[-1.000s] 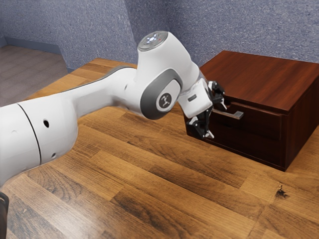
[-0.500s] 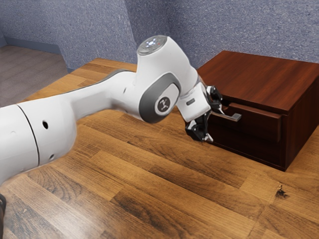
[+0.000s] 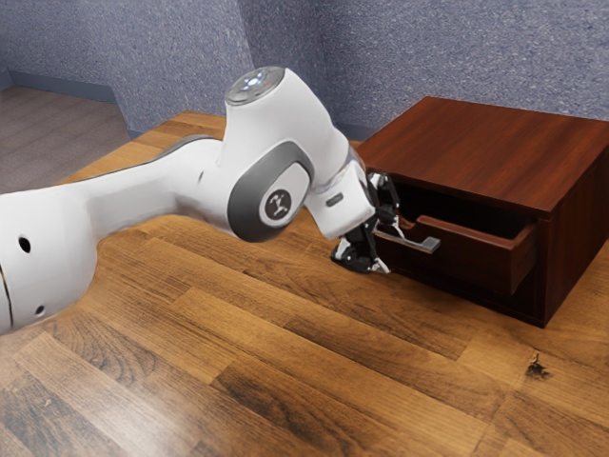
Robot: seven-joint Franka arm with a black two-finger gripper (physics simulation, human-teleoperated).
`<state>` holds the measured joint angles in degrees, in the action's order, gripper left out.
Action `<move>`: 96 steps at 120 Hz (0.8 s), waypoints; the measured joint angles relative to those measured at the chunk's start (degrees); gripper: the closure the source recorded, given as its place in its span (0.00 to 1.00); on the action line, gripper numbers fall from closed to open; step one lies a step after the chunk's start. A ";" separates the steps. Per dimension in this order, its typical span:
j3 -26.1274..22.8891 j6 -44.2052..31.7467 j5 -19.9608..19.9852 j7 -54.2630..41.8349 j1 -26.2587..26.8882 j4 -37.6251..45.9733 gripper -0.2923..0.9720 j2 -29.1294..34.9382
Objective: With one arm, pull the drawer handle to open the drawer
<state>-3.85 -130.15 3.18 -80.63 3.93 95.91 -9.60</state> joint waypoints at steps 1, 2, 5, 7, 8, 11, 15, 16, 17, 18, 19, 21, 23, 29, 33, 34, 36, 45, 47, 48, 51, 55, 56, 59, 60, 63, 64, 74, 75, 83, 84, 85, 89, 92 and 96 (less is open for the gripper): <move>0.00 0.00 0.00 0.02 0.00 0.24 0.52 0.25; -0.01 0.00 0.01 0.04 0.01 0.44 0.53 0.47; -0.01 0.01 0.02 0.10 0.00 1.01 0.53 1.04; -0.01 0.01 0.03 0.15 0.00 1.44 0.53 1.36; -0.02 0.01 0.03 0.18 -0.01 1.63 0.53 1.50; -0.03 0.00 0.03 0.25 -0.02 2.17 0.53 1.92; -0.05 -0.06 0.02 0.35 -0.04 2.96 0.53 2.43; -0.05 -0.09 0.02 0.38 -0.04 3.17 0.53 2.56; -0.05 -0.12 0.02 0.40 -0.04 3.43 0.53 2.73; -0.06 -0.16 0.02 0.42 -0.04 3.67 0.53 2.90; -0.07 -0.20 0.01 0.45 -0.06 3.97 0.53 3.10; -0.07 -0.27 0.01 0.50 -0.05 4.55 0.53 3.54; -0.05 -0.34 0.02 0.56 -0.02 5.01 0.54 3.99; -0.04 -0.49 0.04 0.72 0.00 6.47 0.55 5.36; -0.06 -0.60 0.02 0.84 -0.02 7.54 0.56 6.29; -0.06 -0.64 0.02 0.87 -0.02 7.82 0.56 6.55; -0.07 -0.72 0.00 0.93 -0.02 8.52 0.57 7.18; -0.05 -1.03 0.00 1.17 0.04 11.07 0.57 9.35; -0.05 -1.10 -0.01 1.22 0.07 11.60 0.57 9.73; -0.07 -1.13 -0.01 1.25 0.06 11.85 0.57 9.90; -0.03 -1.23 -0.01 1.34 0.12 12.55 0.57 10.39; -0.07 -1.34 -0.01 1.47 0.12 13.24 0.57 10.85; -0.08 -1.37 -0.01 1.50 0.11 13.41 0.57 10.94; -0.09 -1.45 -0.02 1.59 0.12 13.84 0.57 11.25; -0.10 -1.47 -0.01 1.62 0.12 13.96 0.57 11.33; -0.10 -1.54 -0.01 1.71 0.13 14.24 0.58 11.61; -0.10 -1.55 -0.01 1.74 0.13 14.36 0.58 11.72; -0.07 -1.77 -0.04 2.05 0.22 16.15 0.58 13.32; -0.07 -1.80 -0.04 2.07 0.21 16.35 0.58 13.54; -0.10 -2.00 -0.03 2.28 0.10 17.62 0.59 14.81; -0.11 -2.03 -0.03 2.31 0.07 17.76 0.59 14.94; -0.13 -2.06 -0.03 2.33 0.05 17.91 0.59 15.08; -0.15 -2.17 -0.04 2.43 0.02 18.42 0.59 15.55; -0.16 -2.24 -0.03 2.50 0.01 18.69 0.59 15.83; -0.18 -2.33 -0.03 2.59 0.00 18.91 0.59 16.08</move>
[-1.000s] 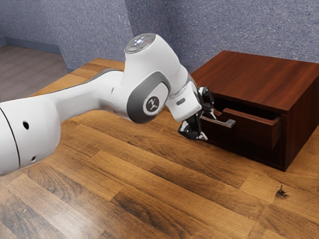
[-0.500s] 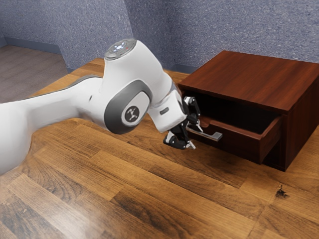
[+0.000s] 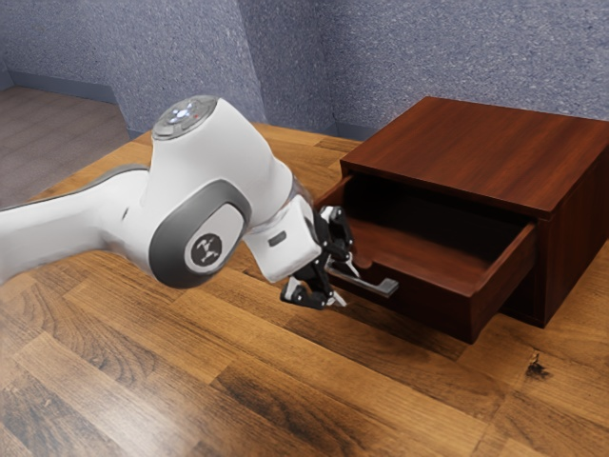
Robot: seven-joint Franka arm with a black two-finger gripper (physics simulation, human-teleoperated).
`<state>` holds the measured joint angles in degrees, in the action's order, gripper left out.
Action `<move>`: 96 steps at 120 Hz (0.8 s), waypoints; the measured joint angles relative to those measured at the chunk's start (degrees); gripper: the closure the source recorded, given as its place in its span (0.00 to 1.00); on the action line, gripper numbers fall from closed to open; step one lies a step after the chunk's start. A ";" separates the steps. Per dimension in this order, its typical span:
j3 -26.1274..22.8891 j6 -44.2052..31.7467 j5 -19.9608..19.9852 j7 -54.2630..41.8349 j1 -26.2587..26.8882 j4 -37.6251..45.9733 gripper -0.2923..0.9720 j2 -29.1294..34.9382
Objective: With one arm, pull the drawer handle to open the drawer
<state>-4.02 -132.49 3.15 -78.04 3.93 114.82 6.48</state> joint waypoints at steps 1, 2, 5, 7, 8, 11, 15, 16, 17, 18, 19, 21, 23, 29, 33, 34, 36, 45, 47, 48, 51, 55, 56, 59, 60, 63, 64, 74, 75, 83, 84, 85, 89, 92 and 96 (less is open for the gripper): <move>0.00 -0.02 0.00 0.02 0.00 0.06 0.59 0.05; -0.01 -0.05 0.00 0.05 0.00 0.15 0.59 0.11; -0.04 -0.13 0.00 0.12 -0.01 0.47 0.59 0.41; -0.06 -0.18 0.00 0.17 -0.02 0.65 0.59 0.58; -0.07 -0.21 0.00 0.20 -0.02 0.72 0.59 0.65; -0.08 -0.27 -0.01 0.27 -0.02 0.98 0.59 0.87; -0.09 -0.36 -0.01 0.36 -0.01 1.45 0.59 1.31; -0.09 -0.37 -0.01 0.38 -0.01 1.57 0.59 1.42; -0.09 -0.39 -0.01 0.41 -0.01 1.67 0.60 1.56; -0.09 -0.40 -0.01 0.43 -0.01 1.77 0.60 1.69; -0.09 -0.42 -0.01 0.45 -0.02 1.90 0.60 1.82; -0.09 -0.45 -0.01 0.49 -0.02 2.12 0.60 2.05; -0.09 -0.47 -0.01 0.54 -0.03 2.30 0.60 2.27; -0.10 -0.54 -0.01 0.66 -0.03 2.85 0.61 2.88; -0.10 -0.58 -0.01 0.74 -0.03 3.22 0.61 3.34; -0.10 -0.58 -0.01 0.76 -0.03 3.31 0.61 3.47; -0.10 -0.60 -0.01 0.81 -0.02 3.48 0.61 3.69; -0.11 -0.65 0.00 1.00 -0.04 3.79 0.61 4.10; -0.11 -0.66 0.00 1.04 -0.04 3.82 0.61 4.13; -0.10 -0.66 0.00 1.06 -0.04 3.84 0.61 4.14; -0.10 -0.67 0.00 1.12 -0.04 3.86 0.61 4.17; -0.10 -0.68 0.00 1.19 -0.04 3.88 0.60 4.19; -0.10 -0.69 0.00 1.21 -0.04 3.88 0.60 4.20; -0.11 -0.69 0.00 1.26 -0.01 3.87 0.60 4.21; -0.11 -0.70 0.00 1.27 -0.02 3.87 0.60 4.21; -0.11 -0.70 0.01 1.32 -0.01 3.86 0.60 4.22; -0.11 -0.70 0.01 1.34 0.00 3.86 0.60 4.24; -0.18 -0.71 0.01 1.48 0.00 3.91 0.59 5.76; -0.19 -0.71 0.01 1.50 0.01 3.98 0.59 5.98; -0.39 -0.60 0.01 1.65 -0.01 4.60 0.59 7.68; -0.44 -0.54 0.00 1.69 0.00 4.65 0.59 7.98; -0.48 -0.44 -0.02 1.74 -0.01 4.70 0.59 8.35; -0.63 -0.05 -0.13 1.95 0.01 4.84 0.58 9.74; -0.69 0.29 -0.19 2.13 0.02 4.90 0.55 10.52; -0.75 0.76 -0.25 2.51 0.03 4.96 0.50 11.32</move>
<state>-4.77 -131.73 2.90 -75.53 3.96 119.79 17.80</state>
